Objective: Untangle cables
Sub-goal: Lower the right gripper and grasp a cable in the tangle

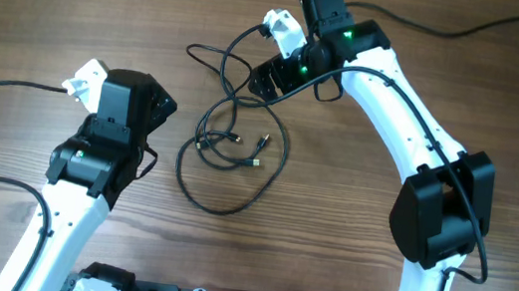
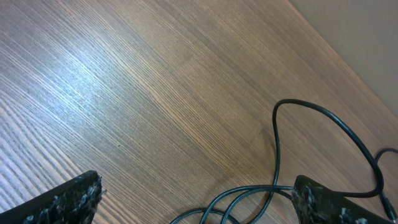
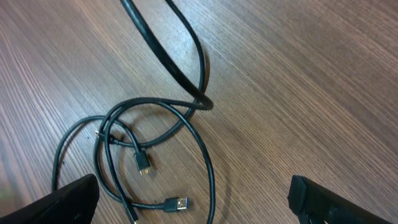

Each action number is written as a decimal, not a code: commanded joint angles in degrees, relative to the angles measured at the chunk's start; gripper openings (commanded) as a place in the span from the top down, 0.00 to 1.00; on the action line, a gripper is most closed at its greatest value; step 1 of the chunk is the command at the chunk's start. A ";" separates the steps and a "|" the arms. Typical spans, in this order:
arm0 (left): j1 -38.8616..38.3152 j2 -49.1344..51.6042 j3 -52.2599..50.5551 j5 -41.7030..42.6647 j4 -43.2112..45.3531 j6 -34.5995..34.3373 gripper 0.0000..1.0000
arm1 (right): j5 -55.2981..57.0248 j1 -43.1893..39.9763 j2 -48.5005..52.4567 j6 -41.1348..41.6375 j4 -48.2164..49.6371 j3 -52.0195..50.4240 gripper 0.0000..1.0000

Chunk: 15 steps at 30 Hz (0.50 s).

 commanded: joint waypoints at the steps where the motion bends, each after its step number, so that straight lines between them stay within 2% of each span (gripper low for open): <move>1: 0.42 -0.50 -0.02 0.68 -0.04 -0.50 0.00 | 0.57 1.22 -0.31 -2.21 -0.42 -2.40 0.00; 5: 0.42 -0.48 -0.02 0.68 -0.17 -0.50 0.00 | 0.61 2.38 0.11 -2.34 -0.76 -3.85 0.00; 8: 0.42 -0.46 -0.02 0.68 -0.24 -0.50 0.00 | 0.96 3.80 0.11 -5.77 -0.90 -5.73 0.00; 15: 0.42 -0.46 -0.04 0.70 -0.33 -0.50 0.00 | 6.60 4.24 0.13 -9.75 9.70 -13.44 0.00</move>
